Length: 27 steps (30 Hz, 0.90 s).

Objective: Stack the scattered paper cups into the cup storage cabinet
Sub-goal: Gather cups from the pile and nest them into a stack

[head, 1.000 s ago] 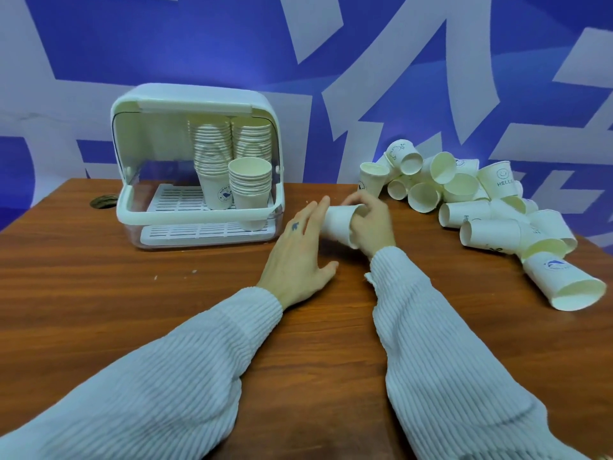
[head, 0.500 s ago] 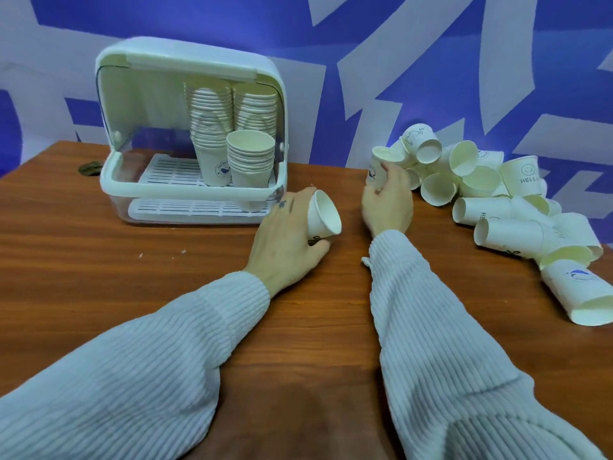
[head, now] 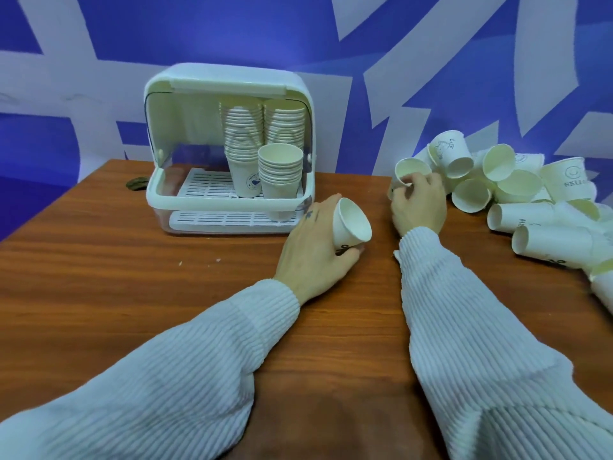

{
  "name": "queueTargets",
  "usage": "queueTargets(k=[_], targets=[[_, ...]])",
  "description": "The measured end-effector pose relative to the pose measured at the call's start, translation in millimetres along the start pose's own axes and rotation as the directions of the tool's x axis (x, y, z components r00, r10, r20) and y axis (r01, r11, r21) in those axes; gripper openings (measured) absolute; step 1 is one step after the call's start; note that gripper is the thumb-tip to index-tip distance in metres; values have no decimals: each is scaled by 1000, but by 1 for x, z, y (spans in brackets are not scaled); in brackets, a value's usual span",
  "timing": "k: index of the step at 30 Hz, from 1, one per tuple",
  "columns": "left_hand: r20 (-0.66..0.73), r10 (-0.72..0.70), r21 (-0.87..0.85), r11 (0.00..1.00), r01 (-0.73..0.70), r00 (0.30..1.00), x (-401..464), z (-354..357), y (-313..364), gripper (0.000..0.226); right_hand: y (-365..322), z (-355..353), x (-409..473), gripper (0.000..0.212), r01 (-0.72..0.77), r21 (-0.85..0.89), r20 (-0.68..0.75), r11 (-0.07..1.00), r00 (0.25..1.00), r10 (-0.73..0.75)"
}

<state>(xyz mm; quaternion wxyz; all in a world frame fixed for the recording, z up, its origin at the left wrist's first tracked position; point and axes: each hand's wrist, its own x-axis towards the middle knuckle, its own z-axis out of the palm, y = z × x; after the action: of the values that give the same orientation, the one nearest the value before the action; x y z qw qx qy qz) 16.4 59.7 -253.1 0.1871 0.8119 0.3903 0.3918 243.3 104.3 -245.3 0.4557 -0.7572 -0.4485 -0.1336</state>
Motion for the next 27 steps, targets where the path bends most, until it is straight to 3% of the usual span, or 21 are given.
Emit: queueTargets(k=[2, 5, 8, 13, 18, 23, 27], targets=[[-65, -45, -98, 994, 38, 997, -2, -10, 9, 90, -12, -10, -14, 22, 50, 194, -91, 980, 995, -32], [-223, -138, -271, 960, 75, 965, 2, -31, 15, 93, -48, -25, -34, 14, 296, 344, -274, 891, 939, -206], [-357, -226, -406, 911, 68, 906, 6, -54, 13, 86, -85, -32, -49, 12, 400, 418, -290, 815, 909, -298], [-440, -278, -452, 890, 57, 854, 4, -83, -3, 79, -130, -33, -55, 17, 385, 433, -74, 815, 916, -394], [-455, -282, -421, 904, 75, 845, 0, -98, -16, 80, -156, -33, -30, 24, 517, 219, 166, 828, 816, -554], [-465, -296, -395, 913, 104, 834, 3, -103, -24, 85, -184, -33, -16, 34, 629, -4, 408, 778, 711, -573], [-493, -326, -393, 911, 128, 807, 12, -109, -30, 85, -184, -21, -27, 43, 655, -15, 505, 756, 657, -560]])
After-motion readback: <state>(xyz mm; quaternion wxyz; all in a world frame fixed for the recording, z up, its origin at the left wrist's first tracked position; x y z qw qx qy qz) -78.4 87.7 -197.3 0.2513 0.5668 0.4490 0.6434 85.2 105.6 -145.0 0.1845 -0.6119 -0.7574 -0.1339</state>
